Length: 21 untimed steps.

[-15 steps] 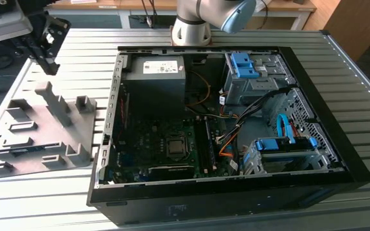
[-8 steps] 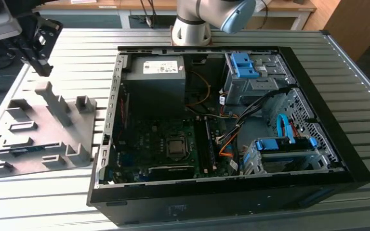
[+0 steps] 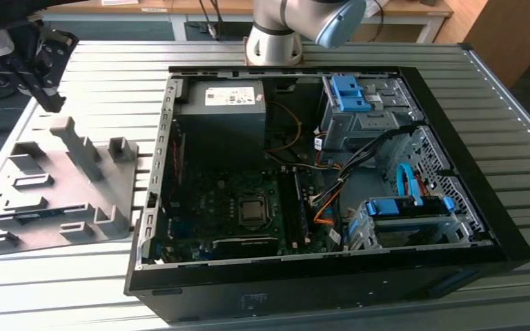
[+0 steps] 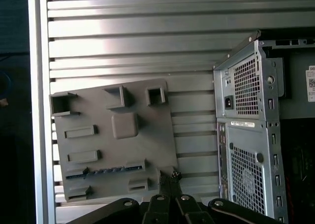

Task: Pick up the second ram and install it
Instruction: 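Reach for the second ram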

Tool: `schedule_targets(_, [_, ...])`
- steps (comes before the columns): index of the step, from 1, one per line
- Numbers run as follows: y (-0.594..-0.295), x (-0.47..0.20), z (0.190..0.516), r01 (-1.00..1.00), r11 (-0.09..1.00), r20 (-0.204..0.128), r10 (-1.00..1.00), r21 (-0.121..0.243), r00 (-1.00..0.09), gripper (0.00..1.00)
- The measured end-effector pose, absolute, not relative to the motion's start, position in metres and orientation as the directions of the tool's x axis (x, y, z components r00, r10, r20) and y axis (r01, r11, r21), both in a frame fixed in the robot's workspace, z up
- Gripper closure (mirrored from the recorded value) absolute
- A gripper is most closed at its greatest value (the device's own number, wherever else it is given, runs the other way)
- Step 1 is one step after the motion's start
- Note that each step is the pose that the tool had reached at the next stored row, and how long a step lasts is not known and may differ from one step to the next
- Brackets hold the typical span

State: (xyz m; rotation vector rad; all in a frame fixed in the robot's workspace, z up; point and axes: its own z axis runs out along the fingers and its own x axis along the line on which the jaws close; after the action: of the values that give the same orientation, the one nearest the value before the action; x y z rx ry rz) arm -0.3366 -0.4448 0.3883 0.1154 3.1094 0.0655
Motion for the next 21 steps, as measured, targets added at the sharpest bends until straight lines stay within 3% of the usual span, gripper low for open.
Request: schedule_targets(21, [-0.450, -0.368, 0.384, 0.073, 0.996, -0.028, 0.075, 0.043, -0.997, 0.90])
